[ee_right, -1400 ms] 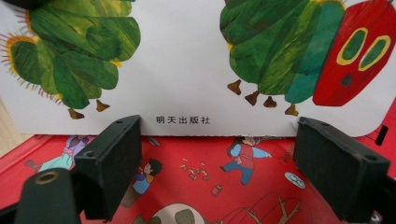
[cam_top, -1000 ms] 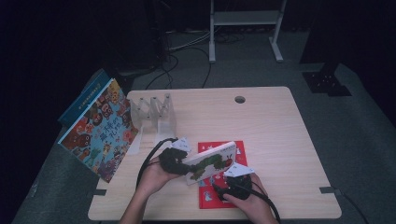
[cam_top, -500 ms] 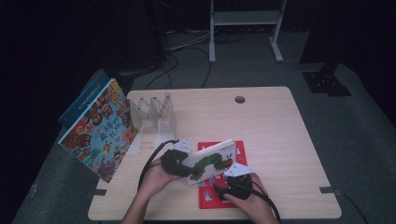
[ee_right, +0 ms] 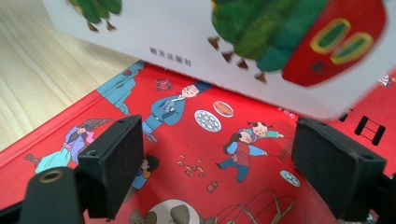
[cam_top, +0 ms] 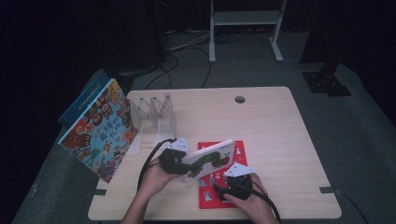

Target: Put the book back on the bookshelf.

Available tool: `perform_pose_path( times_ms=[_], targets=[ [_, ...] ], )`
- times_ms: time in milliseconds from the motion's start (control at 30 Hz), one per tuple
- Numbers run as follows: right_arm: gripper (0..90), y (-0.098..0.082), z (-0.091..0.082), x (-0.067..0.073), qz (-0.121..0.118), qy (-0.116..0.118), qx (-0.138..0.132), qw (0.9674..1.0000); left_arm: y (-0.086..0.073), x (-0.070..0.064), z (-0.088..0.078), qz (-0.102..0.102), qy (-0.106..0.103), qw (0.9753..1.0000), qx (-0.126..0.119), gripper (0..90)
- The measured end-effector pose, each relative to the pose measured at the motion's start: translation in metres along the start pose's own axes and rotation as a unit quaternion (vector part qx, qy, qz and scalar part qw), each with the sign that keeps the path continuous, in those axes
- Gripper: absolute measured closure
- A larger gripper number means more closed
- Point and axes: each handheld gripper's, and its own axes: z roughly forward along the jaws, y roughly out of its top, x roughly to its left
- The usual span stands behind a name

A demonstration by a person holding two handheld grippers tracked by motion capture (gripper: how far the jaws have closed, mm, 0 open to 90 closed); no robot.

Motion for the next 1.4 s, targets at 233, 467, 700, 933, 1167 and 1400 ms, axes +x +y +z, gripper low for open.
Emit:
perform_pose_path(
  times_ms=[233,467,700,933,1167,1400],
  targets=[
    [16.0,0.0,0.0,0.0,0.0,0.0,0.0,1.0,-0.005,0.005,-0.025,-0.013,0.013,0.9997,-0.017,75.5],
    [16.0,0.0,0.0,0.0,0.001,0.001,0.0,1.0,-0.02,0.011,-0.06,-0.036,0.026,0.9983,-0.038,75.5],
    [16.0,0.0,0.0,0.0,-0.001,0.001,0.0,1.0,-0.04,0.016,-0.093,-0.061,0.053,0.9949,-0.059,75.4],
    [16.0,0.0,0.0,0.0,0.001,0.001,-0.001,1.0,-0.064,0.022,-0.122,-0.089,0.071,0.9906,-0.077,75.4],
    [16.0,0.0,0.0,0.0,0.001,0.001,0.0,1.0,-0.087,0.027,-0.15,-0.118,0.106,0.9835,-0.088,75.4],
    [16.0,0.0,0.0,0.0,0.001,0.001,0.0,1.0,-0.093,0.032,-0.159,-0.129,0.142,0.9773,-0.09,75.3]
  ],
)
